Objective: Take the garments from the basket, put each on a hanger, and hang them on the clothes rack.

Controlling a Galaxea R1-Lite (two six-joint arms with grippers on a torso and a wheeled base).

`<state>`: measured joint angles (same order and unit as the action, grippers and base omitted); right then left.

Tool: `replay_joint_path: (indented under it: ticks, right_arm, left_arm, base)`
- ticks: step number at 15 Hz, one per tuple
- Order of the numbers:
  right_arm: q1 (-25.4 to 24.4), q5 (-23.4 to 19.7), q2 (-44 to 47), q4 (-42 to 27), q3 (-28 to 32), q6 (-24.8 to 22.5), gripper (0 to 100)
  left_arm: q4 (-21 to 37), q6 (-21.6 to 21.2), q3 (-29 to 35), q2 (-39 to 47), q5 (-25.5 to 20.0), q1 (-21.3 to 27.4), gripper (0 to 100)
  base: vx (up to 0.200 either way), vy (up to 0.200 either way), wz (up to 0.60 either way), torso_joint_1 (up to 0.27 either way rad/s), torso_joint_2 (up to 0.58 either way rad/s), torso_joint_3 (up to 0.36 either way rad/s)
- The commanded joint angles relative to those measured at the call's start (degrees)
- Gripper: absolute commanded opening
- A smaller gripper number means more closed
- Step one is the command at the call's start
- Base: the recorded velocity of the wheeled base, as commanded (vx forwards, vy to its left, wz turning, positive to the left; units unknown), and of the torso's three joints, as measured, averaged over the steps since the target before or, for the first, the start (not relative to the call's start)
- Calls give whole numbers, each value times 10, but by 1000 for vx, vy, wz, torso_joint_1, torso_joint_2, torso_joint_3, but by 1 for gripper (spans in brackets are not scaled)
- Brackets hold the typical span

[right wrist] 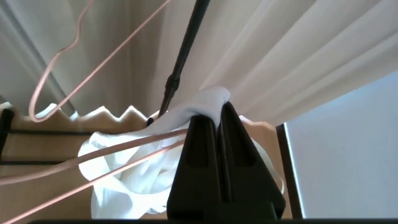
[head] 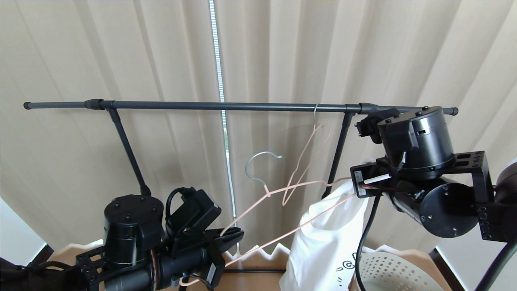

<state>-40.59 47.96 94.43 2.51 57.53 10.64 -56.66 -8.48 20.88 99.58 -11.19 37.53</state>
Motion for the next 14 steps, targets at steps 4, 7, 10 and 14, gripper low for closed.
replay_joint_path:
  ticks: [4, 7, 10, 14]
  right_arm:
    - [-27, 59, 20, 0, 1, 1, 0]
    - [-32, 78, 20, 0, 1, 1, 0]
    - [-42, 82, 19, -1, 0, 0, 0]
    - [-74, 89, 19, -1, 0, 1, 0]
  left_arm:
    - [0, 21, 21, 20, 43, 11, 0]
    - [0, 24, 33, 25, 81, 26, 0]
    - [0, 34, 41, 34, 111, 39, 0]
    - [0, 38, 52, 50, 141, 52, 0]
  base:
    - [0, 0, 0, 0, 0, 0]
    - [0, 0, 0, 0, 0, 0]
    - [0, 0, 0, 0, 0, 0]
    - [0, 0, 0, 0, 0, 0]
